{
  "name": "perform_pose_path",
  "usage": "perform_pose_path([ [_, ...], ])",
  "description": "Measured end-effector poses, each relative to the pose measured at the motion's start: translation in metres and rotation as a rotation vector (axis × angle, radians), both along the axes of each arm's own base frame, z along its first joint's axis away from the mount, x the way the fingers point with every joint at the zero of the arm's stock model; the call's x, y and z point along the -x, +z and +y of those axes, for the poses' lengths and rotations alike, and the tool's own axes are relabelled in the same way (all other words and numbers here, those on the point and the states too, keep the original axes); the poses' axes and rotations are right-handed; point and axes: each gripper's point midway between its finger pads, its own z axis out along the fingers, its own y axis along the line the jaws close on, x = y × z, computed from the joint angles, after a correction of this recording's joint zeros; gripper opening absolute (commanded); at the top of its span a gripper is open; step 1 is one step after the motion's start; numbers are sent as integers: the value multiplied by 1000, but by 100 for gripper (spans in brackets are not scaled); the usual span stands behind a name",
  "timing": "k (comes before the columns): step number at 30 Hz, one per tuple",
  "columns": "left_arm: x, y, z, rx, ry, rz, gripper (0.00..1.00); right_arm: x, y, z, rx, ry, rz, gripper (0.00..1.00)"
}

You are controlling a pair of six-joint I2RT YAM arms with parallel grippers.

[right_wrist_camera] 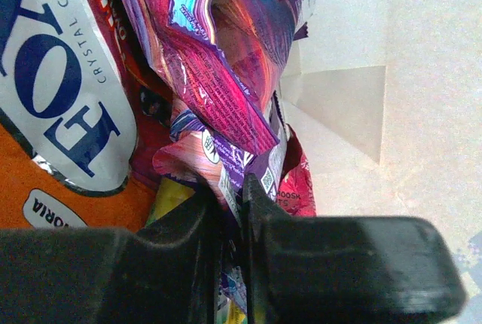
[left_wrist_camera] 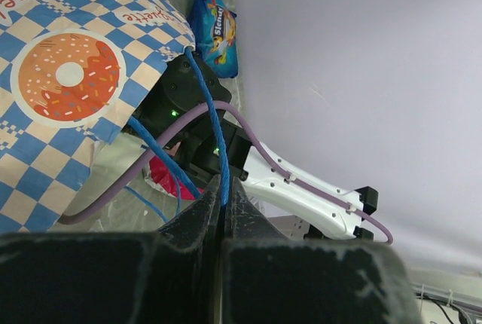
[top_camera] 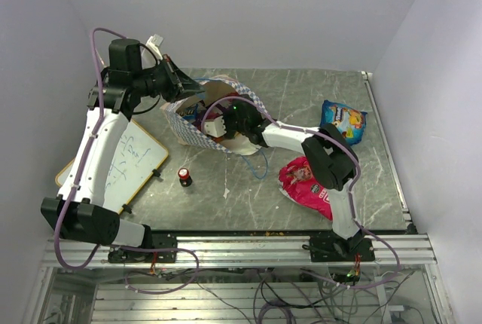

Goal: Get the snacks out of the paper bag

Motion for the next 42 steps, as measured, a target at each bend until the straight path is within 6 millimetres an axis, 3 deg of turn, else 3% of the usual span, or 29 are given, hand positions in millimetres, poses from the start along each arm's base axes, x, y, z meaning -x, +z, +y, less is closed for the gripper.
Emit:
perform_pose_path([
  [7,2,2,2,-4,13,-5,7,9,17,2,-34,-7,29,2],
  [17,5,8,4,-2,34,-12,7,37,69,5,-233,-39,189,0],
  [23,7,17,4,13,39,-34,7,57,91,1,-330,-61,280,0],
  [32,4,19,3,39,50,-44,7,92,105,-9,-390,-62,366,0],
  [42,0,24,2,72,62,-47,7,114,111,-4,-391,-12,410,0],
])
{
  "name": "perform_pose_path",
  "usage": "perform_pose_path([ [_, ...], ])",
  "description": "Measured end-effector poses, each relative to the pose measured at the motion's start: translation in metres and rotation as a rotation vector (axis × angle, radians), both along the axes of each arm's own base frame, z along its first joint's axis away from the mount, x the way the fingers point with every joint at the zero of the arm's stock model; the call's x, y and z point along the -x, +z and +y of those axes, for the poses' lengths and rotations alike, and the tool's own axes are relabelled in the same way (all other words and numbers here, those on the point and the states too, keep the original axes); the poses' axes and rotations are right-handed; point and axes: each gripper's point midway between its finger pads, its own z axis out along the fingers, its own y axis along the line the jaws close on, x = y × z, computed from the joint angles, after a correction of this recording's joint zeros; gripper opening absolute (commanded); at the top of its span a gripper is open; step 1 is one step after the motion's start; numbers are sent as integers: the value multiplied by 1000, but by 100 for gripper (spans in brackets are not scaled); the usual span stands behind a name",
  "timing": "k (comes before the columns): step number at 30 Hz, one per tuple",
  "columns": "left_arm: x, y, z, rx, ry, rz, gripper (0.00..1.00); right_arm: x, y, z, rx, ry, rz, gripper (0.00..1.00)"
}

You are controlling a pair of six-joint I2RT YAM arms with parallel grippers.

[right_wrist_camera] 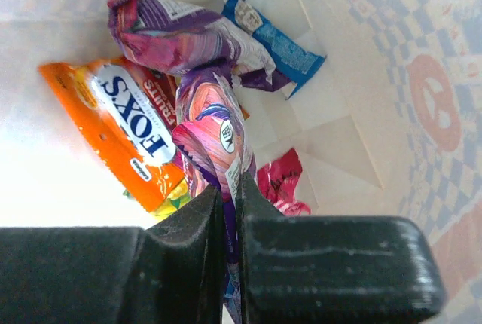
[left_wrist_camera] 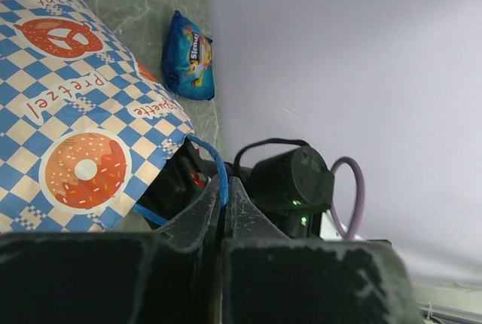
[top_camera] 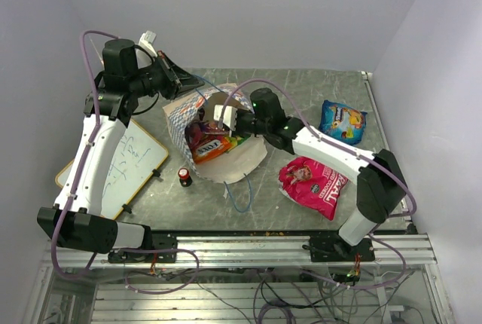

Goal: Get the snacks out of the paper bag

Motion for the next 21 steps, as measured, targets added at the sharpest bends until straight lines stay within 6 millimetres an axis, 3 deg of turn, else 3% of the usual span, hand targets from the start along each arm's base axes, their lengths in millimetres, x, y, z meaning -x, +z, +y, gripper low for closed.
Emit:
perform_pose_path([
  [7,-2,3,0,12,6,-4,7,26,38,-4,-53,-20,-2,0],
  [12,-5,10,-1,31,13,-20,7,43,62,-11,-90,-59,96,0],
  [17,-8,11,-1,36,15,-35,7,71,83,-35,-140,-135,242,0],
  [21,-14,7,-1,37,18,-38,7,102,125,-63,-257,-195,321,0],
])
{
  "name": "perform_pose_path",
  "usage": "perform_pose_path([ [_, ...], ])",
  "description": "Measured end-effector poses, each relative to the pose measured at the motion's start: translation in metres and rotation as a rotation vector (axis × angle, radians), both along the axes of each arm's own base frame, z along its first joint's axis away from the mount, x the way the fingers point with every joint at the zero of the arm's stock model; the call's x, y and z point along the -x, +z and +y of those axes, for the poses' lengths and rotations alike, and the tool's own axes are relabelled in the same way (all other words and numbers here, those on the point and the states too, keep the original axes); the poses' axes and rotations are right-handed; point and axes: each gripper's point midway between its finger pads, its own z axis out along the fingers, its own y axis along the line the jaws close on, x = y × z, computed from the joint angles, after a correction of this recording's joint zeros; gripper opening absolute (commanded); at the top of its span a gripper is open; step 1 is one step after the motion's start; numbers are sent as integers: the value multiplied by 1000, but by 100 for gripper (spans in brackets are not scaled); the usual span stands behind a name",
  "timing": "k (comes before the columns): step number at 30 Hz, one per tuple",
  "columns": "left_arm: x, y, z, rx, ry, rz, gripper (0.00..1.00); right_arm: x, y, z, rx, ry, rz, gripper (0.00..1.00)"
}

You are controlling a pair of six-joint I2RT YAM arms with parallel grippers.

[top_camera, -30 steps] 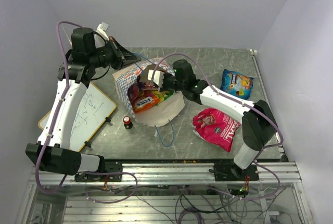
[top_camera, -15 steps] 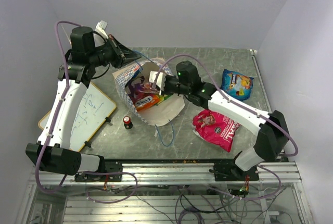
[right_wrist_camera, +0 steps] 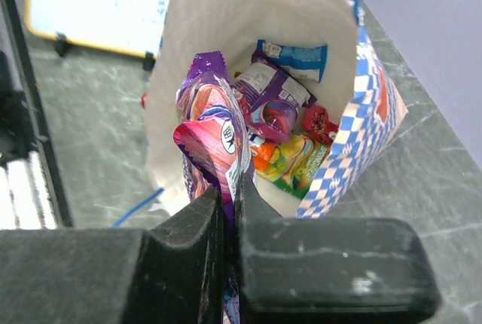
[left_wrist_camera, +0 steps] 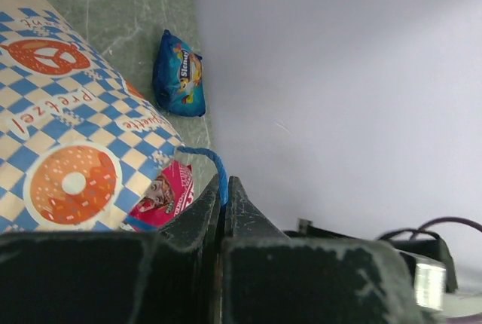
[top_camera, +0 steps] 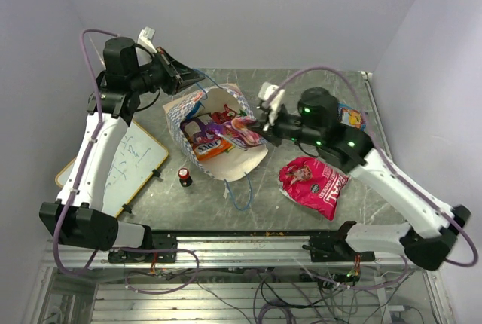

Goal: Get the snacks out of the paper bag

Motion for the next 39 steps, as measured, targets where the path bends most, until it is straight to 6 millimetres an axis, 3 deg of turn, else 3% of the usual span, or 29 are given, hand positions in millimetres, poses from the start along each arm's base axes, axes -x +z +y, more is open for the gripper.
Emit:
perform_pose_path([
  [3,-6,-5,0,-1,2,3,7,19,26,-26,-74,-85,52,0],
  [7,-14,-12,-1,-2,2,14,7,31,42,-59,-127,-238,142,0],
  [17,-19,-17,1,-14,7,13,7,31,38,-159,-208,-834,303,0],
  [23,-19,-17,3,-21,8,5,7,33,-3,-214,-95,-1219,380,0],
  [28,-20,-17,5,-23,9,3,7,27,-52,-245,120,-1420,415,0],
  [32,-20,-17,6,-23,6,2,7,17,-71,-277,250,-1568,436,0],
  [39,-20,-18,8,-19,-3,3,7,4,-92,-292,373,-1657,460,0],
])
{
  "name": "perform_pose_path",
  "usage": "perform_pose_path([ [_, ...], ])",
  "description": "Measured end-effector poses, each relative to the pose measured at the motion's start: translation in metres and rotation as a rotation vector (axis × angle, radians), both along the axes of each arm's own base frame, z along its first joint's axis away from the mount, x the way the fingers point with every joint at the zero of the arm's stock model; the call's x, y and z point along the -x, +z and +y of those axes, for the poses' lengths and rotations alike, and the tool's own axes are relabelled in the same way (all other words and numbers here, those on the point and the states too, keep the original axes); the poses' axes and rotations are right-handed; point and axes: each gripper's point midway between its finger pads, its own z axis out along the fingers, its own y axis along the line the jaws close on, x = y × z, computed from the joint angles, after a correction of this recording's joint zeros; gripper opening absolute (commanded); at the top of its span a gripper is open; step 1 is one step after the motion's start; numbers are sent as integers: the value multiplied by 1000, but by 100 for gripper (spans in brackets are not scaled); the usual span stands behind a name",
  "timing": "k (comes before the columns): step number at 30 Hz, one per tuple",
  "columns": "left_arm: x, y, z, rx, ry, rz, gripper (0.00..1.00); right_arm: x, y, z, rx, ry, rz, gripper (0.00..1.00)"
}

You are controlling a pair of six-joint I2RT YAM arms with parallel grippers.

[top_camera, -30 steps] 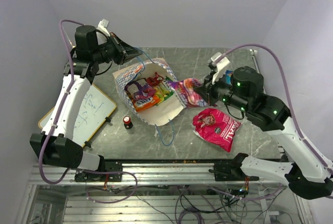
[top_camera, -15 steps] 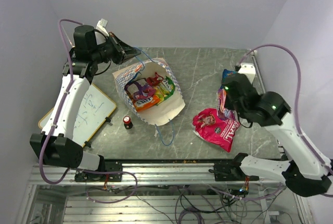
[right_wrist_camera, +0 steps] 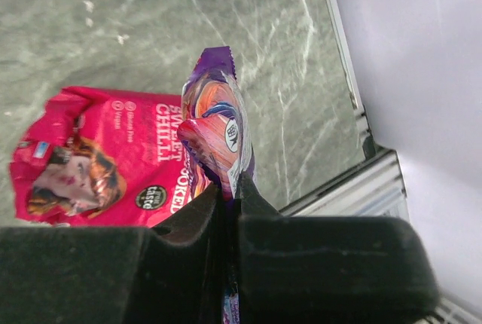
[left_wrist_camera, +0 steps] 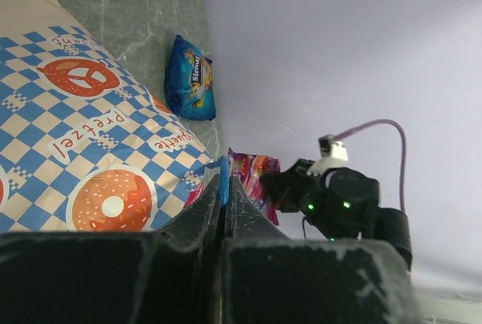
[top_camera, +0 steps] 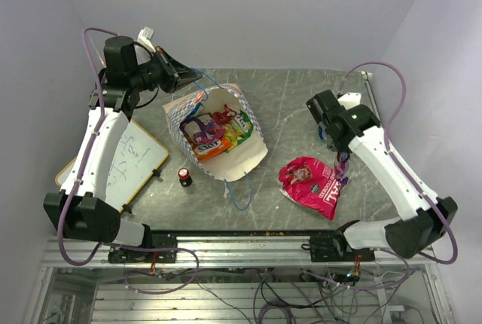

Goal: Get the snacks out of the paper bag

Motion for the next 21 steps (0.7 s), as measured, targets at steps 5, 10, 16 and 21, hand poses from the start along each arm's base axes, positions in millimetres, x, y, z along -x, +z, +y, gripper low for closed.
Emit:
perform_pose_path([
  [5,0,0,2,2,-1,0,7,9,-41,-9,45,-54,131,0],
  [10,-1,-2,1,6,-12,8,7,14,-49,-9,44,-71,158,0],
  [16,-7,-12,-1,8,-26,34,7,8,-77,1,61,-118,235,0],
  [21,-13,-19,-1,6,-27,54,7,2,-119,31,91,-81,320,0],
])
